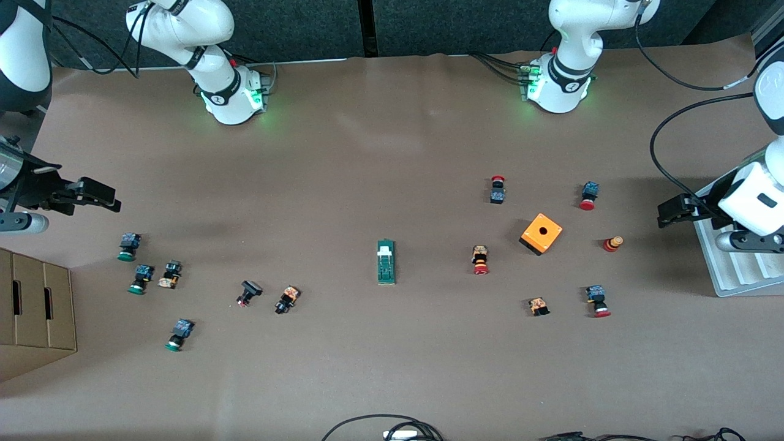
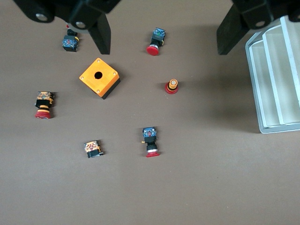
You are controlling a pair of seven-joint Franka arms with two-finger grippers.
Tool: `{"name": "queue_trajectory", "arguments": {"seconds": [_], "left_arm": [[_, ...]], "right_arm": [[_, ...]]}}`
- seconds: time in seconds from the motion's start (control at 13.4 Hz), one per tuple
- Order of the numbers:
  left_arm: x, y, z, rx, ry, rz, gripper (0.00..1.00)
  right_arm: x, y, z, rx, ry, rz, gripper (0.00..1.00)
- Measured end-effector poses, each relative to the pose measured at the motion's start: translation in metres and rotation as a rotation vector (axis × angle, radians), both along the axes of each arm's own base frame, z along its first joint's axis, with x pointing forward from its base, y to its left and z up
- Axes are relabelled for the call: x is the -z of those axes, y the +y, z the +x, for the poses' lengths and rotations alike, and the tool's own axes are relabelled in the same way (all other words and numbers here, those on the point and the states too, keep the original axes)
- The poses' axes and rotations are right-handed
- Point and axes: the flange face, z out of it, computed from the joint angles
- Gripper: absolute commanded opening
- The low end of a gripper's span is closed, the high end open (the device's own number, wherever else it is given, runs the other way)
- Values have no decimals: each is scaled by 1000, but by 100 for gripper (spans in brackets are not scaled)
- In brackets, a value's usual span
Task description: Close load switch with both arms
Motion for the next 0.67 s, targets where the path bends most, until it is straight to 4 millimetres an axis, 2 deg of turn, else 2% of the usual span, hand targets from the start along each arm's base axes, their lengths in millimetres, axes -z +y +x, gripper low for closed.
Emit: {"name": "queue_trajectory", "arguments": {"seconds": [0.67], "left_arm": [[-1, -1, 0, 2, 0, 0, 100]], "right_arm": [[-6, -9, -1, 11, -10, -18, 100]]}}
